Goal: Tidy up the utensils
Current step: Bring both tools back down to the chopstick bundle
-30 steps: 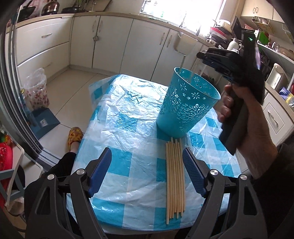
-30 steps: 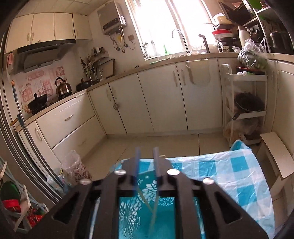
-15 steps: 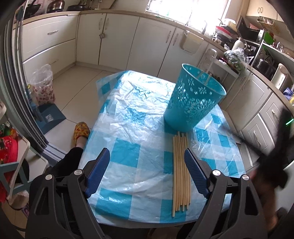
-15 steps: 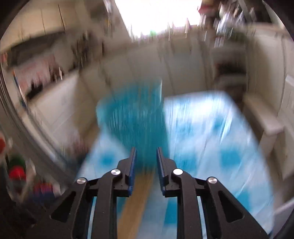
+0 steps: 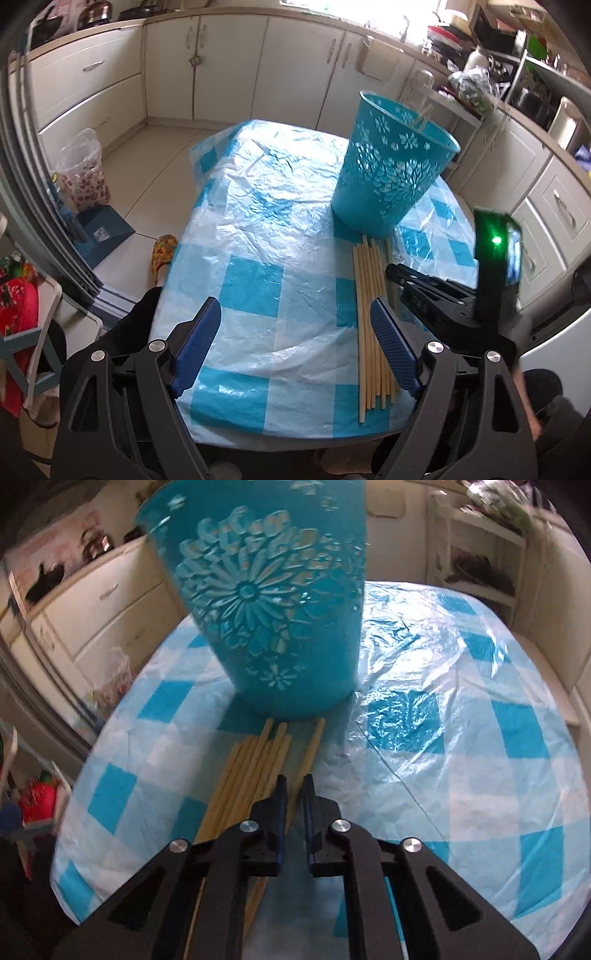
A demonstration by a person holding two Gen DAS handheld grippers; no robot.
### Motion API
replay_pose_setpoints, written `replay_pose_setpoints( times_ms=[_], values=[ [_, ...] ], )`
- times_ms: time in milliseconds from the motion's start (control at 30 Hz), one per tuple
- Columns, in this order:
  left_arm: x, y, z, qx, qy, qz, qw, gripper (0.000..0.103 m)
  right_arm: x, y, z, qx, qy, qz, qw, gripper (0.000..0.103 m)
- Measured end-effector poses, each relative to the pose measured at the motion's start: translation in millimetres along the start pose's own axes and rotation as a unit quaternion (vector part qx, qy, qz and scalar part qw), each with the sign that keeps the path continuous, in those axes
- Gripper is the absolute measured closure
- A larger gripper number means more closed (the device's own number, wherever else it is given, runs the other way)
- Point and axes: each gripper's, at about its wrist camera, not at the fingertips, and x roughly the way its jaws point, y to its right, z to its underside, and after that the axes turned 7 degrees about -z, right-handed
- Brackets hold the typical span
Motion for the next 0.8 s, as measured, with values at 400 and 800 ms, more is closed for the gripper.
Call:
replay_pose_setpoints(
  times_ms=[400, 800],
  values=[
    [100.8, 60.0, -19.0, 0.083, -0.049, -0.029, 0.9949, 0.027, -24.3, 35.3, 28.0, 0.041, 0.0, -0.027, 0.999, 0.096],
    [113.8, 79.7, -27.5, 0.128, -0.047, -0.052, 0.9893, 0.057, -22.0, 40.3, 23.2, 0.039, 0.01, -0.036, 0.999, 0.096]
  ],
)
